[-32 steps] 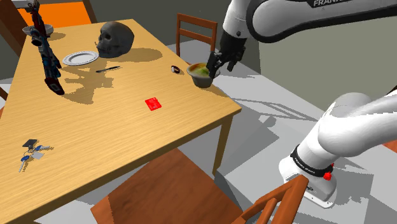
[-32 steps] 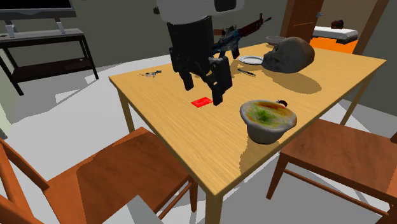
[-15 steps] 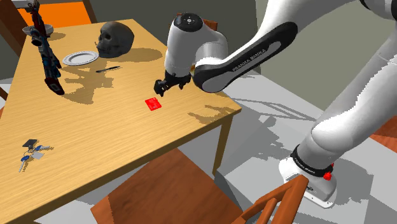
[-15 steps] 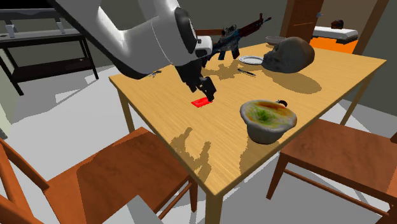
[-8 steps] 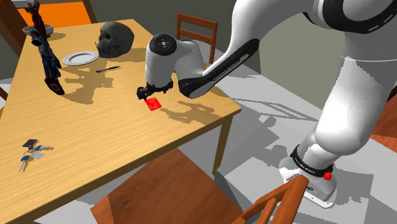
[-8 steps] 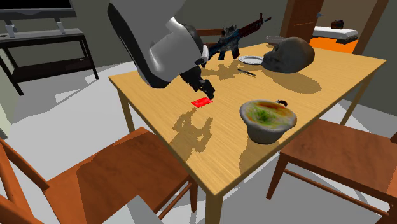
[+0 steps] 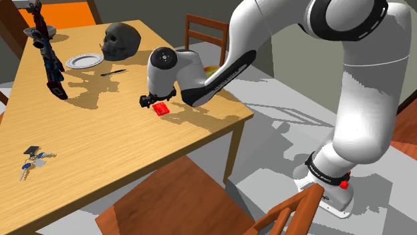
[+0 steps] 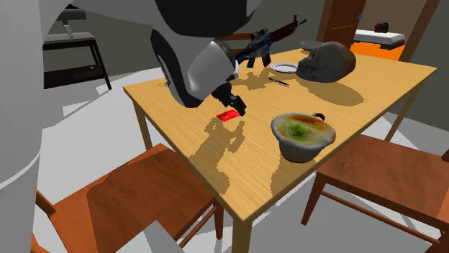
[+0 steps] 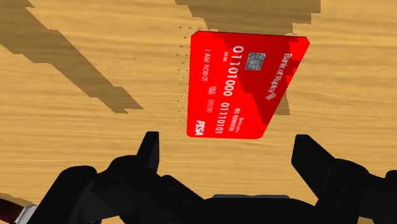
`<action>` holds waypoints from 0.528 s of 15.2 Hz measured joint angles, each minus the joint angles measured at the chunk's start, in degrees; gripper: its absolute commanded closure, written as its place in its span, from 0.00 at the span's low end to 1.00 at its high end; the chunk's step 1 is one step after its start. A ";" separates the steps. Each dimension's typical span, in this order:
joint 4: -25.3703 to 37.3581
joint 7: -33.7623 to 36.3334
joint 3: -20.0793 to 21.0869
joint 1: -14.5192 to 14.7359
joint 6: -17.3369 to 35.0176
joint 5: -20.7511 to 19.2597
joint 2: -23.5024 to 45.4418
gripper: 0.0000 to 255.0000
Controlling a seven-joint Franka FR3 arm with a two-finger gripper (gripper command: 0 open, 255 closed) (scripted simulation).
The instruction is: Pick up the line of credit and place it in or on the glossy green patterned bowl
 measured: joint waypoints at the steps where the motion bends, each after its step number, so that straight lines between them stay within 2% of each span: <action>1: 0.41 0.26 -0.26 0.19 0.09 -0.45 0.61 0.00; 7: 0.82 0.46 -0.53 0.35 0.23 -0.89 1.22 0.00; 8: 0.82 0.46 -0.53 0.35 0.23 -0.89 1.22 1.00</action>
